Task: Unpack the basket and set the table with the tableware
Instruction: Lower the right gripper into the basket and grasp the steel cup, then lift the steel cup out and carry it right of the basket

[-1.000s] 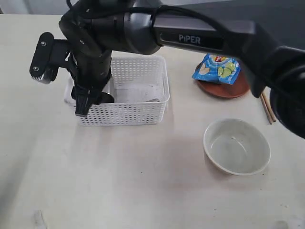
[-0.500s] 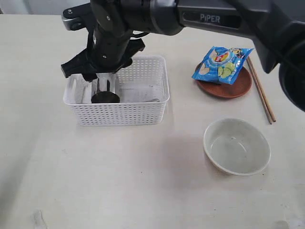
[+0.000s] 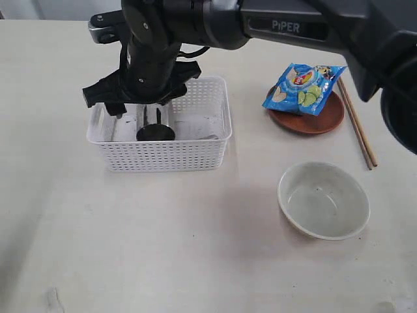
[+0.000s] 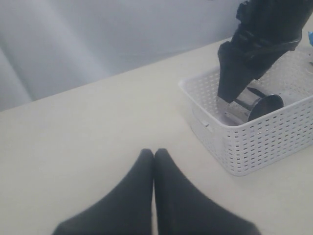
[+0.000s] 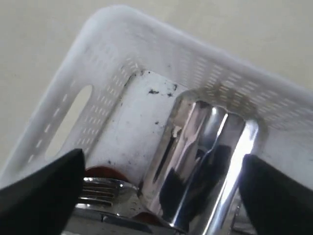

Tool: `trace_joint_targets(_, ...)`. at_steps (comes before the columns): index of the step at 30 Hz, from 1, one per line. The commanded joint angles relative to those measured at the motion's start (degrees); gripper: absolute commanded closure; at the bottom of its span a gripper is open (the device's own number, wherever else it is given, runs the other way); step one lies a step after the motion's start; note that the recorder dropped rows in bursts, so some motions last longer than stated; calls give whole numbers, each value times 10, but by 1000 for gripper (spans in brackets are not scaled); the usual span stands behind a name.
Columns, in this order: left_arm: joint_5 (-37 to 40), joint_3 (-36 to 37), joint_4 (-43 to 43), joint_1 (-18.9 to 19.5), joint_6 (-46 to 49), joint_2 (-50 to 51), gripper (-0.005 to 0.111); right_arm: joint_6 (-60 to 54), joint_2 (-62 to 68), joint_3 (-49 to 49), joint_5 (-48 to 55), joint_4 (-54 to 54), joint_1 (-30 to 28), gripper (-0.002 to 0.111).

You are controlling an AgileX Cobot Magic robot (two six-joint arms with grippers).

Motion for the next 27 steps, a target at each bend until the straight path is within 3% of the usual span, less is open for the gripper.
trace_joint_targets(1, 0, 2, -3, -3, -3, 0, 107, 4, -8, -1, 12, -11, 1, 3)
trace_joint_targets(10, 0, 2, -3, -3, -3, 0, 107, 49, -8, -1, 51, -81, -9, 4)
trace_joint_targets(23, 0, 2, -3, -3, -3, 0, 107, 97, 40, -1, 27, -78, -10, 4)
trace_joint_targets(25, 0, 2, -3, -3, -3, 0, 107, 96, 44, -1, 27, -78, -10, 20)
trace_joint_targets(26, 0, 2, -3, -3, -3, 0, 107, 96, 48, -1, 23, -78, -10, 39)
trace_joint_targets(27, 0, 2, -3, -3, -3, 0, 107, 96, 48, -1, 20, -78, -10, 51)
